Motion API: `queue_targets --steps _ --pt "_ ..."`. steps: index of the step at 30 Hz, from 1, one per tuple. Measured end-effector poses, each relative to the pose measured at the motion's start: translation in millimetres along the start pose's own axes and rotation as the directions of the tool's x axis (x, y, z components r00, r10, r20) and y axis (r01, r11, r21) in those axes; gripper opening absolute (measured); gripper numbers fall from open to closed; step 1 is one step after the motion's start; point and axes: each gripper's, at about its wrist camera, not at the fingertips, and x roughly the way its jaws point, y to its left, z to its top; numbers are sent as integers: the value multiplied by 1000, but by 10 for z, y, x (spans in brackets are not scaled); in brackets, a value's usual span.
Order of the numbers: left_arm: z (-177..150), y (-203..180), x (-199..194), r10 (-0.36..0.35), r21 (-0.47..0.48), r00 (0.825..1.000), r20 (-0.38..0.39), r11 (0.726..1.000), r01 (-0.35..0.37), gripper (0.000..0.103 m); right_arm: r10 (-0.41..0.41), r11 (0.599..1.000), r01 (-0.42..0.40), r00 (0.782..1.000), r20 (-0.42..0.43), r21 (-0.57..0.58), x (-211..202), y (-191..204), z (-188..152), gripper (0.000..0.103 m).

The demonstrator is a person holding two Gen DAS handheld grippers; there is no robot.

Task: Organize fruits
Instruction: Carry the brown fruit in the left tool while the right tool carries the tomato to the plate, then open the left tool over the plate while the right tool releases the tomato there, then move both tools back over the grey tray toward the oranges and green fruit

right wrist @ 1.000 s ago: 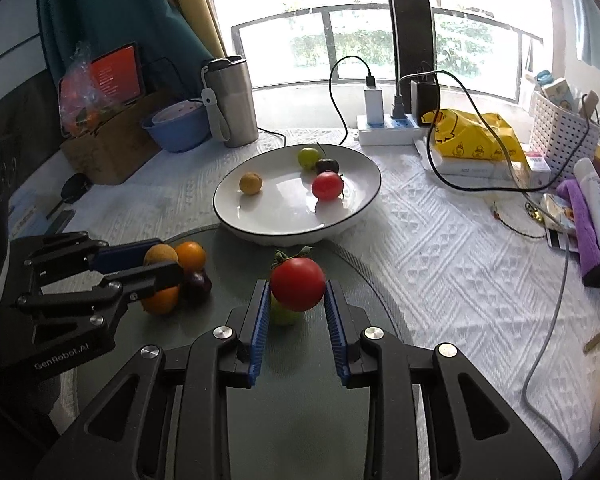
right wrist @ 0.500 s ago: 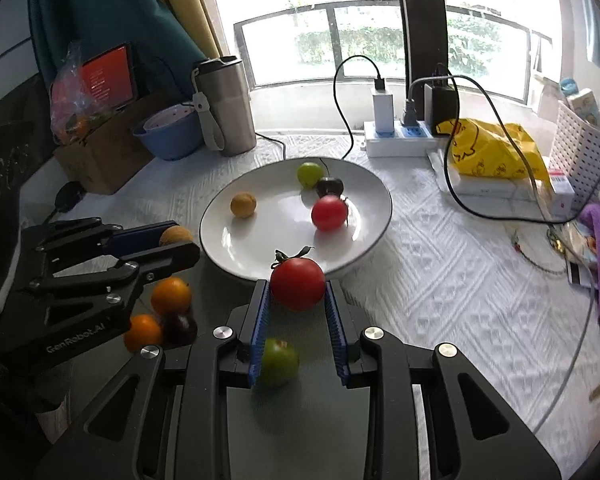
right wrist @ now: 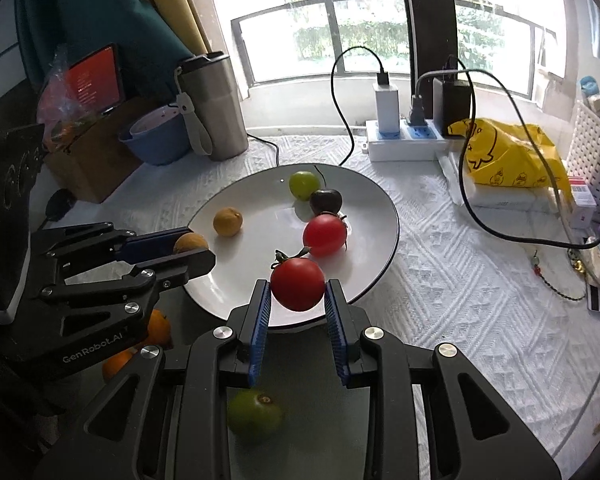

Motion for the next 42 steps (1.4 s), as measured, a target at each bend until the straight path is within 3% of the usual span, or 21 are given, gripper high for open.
queue_targets --steps 27,34,38,42 --pt "59 8 91 25 -43 999 -38 999 -27 27 4 1000 -5 1000 25 27 -11 -67 36 30" --pt "75 -77 -101 57 -50 998 -9 997 -57 31 9 999 -10 999 47 34 -154 -108 18 30" --pt "77 -132 -214 57 -67 998 8 996 -56 46 13 999 -15 998 63 32 -253 -117 4 30" --pt "72 -201 -314 64 -63 998 17 996 -63 46 10 1000 -12 997 77 29 -361 -113 -12 30"
